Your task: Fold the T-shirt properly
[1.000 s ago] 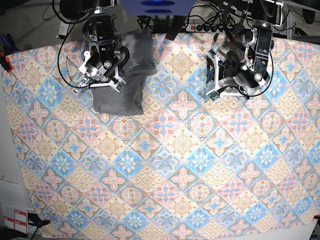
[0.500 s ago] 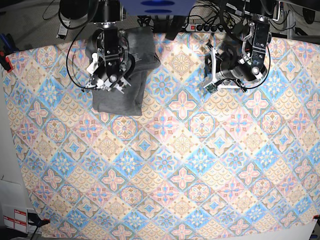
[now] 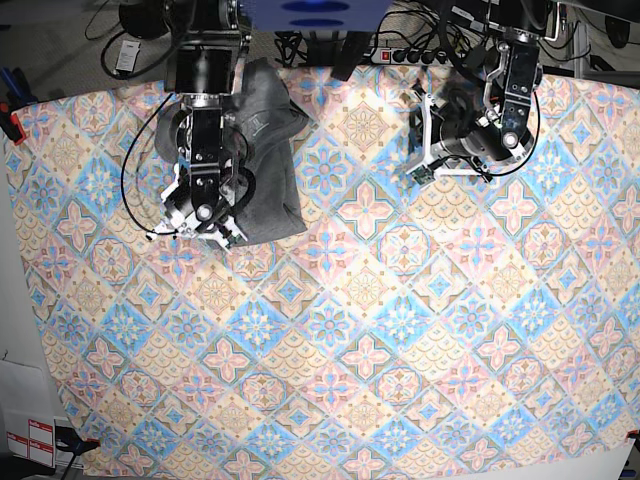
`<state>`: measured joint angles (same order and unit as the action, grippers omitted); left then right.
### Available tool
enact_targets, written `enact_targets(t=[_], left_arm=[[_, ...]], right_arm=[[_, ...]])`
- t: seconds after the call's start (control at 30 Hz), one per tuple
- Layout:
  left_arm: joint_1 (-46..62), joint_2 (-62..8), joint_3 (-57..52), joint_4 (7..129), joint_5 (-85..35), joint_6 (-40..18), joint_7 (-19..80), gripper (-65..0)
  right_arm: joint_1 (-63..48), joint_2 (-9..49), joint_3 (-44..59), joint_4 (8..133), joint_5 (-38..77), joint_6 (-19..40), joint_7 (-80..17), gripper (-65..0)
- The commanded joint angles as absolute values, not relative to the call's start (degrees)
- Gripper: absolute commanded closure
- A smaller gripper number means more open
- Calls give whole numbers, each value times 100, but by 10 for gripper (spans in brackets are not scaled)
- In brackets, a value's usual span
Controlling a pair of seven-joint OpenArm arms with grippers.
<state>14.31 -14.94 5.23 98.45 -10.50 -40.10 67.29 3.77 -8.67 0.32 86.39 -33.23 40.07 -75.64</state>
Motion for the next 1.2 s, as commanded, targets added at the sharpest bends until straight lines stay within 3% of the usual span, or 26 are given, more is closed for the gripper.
enact_targets(t=[0.0, 0.27, 0.43, 0.57, 0.7, 0.93, 1.17], left_arm=[[1393, -1534, 497, 9947, -1086, -4000, 6677, -31], [1393, -1534, 497, 9947, -1086, -4000, 6677, -31], [1508, -1508, 277, 9956, -1086, -4000, 6677, -31], [1525, -1499, 242, 10141, -1086, -4000, 6677, -31], [1684, -1499, 233, 10580, -1086, -4000, 6677, -31], [1921, -1490, 4, 10747, -971, -4000, 6668, -31], [2651, -1402, -400, 10756, -418, -4000, 5560, -31]], right_arm=[[532, -900, 4, 8725, -3187, 4000, -7556, -2], [716, -900, 48, 8523, -2897, 4000, -7275, -2], [716, -900, 75, 9165, -2905, 4000, -6862, -1], [734, -840, 558, 10088, -2914, 3565, -6897, -1], [734, -514, 919, 10774, -3046, 3565, -7204, -2], [338, 48, 1288, 10923, -3380, 3565, -7503, -2], [-215, 251, 2387, 10941, -3389, 3881, -7503, -2]])
